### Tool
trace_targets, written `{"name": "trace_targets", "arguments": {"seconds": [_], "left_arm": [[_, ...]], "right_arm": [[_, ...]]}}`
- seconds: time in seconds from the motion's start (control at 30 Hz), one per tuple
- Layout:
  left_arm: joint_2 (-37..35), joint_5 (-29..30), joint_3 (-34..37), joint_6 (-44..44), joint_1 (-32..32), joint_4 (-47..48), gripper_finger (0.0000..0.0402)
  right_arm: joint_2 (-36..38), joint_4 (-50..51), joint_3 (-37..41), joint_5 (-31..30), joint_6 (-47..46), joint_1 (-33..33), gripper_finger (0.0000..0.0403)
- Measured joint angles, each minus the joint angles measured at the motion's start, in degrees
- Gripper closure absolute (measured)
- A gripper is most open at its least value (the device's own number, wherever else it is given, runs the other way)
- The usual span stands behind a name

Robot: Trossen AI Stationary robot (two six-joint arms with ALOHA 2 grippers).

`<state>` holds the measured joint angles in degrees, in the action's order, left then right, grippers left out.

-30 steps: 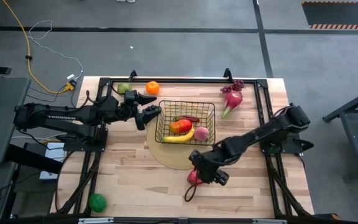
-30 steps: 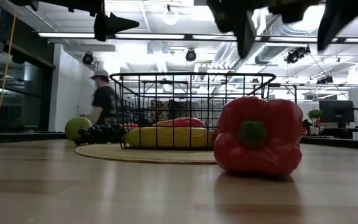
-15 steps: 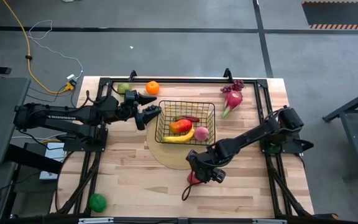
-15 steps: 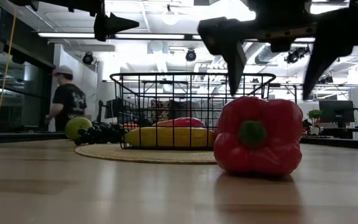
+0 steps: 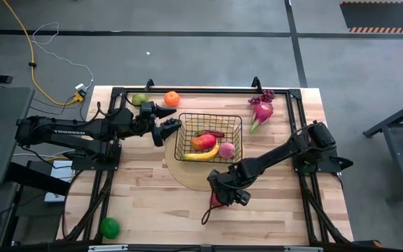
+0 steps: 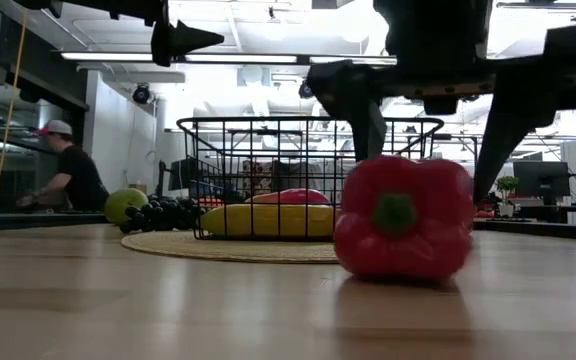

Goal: Build produce basket
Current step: Put the bell pepper into the wire basket

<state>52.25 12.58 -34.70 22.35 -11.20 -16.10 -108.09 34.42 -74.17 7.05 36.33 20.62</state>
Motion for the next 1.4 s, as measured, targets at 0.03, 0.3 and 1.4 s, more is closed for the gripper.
{"name": "trace_targets", "arguments": {"seconds": [0.03, 0.3, 1.4], "left_arm": [[0.00, 0.00, 0.00, 0.00, 0.00, -0.03, 0.0009], [0.01, 0.00, 0.00, 0.00, 0.00, -0.03, 0.0009], [0.02, 0.02, 0.00, 0.02, -0.01, -0.04, 0.0009]], "right_arm": [[-0.30, -0.07, 0.00, 0.02, 0.00, -0.01, 0.0096], [-1.93, -1.16, 0.00, 0.11, -0.16, -0.51, 0.0096], [13.09, 18.90, 0.07, 14.69, -16.43, -3.82, 0.0212]]}}
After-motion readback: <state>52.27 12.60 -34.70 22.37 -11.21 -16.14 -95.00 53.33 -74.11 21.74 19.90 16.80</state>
